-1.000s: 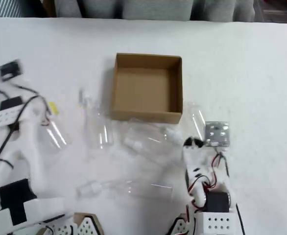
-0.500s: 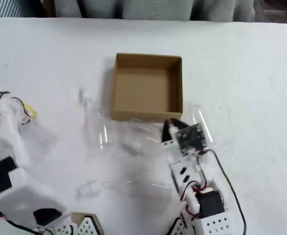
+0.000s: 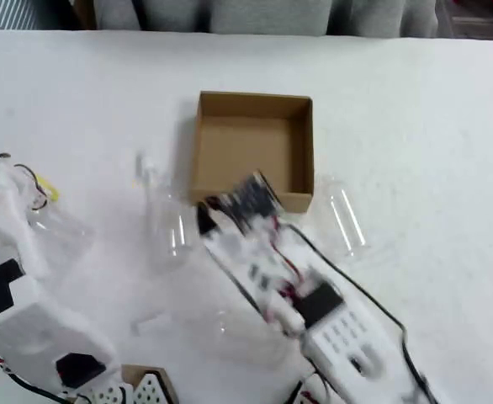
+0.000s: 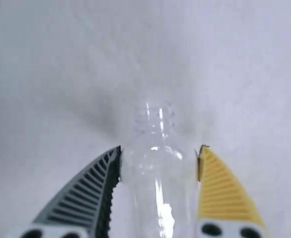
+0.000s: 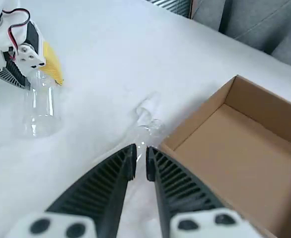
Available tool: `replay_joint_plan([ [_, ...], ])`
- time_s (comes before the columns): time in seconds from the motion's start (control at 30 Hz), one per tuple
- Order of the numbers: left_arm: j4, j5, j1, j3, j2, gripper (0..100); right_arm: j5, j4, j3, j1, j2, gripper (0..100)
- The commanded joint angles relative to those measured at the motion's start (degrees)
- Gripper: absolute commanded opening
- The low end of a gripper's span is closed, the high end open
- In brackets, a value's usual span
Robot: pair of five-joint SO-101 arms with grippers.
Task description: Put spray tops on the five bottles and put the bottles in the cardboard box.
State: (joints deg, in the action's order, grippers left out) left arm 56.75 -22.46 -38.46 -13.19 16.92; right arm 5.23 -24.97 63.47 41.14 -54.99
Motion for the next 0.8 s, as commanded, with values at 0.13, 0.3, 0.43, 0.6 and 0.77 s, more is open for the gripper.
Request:
replay_joint_plan([
  [0.13,0.2,-0.7,-0.8,3.2,-0.4,2,-6.8,4.8,-32.1,1.8,45.9,1.8],
  [0.3,0.1,-0.7,-0.7,3.3,-0.3,2,-7.8,4.6,-47.8,4.1,63.9,1.9],
  [0.43,0.1,-0.7,-0.7,3.3,-0.3,2,-7.8,4.6,-59.0,4.8,75.0,1.9],
  [0.6,0.1,-0.7,-0.7,3.3,-0.3,2,-14.9,1.3,-70.3,4.1,84.4,7.7],
  [0.77,0.1,-0.6,-0.3,3.4,-0.3,2,-21.6,-6.5,-79.4,3.5,89.6,25.5],
])
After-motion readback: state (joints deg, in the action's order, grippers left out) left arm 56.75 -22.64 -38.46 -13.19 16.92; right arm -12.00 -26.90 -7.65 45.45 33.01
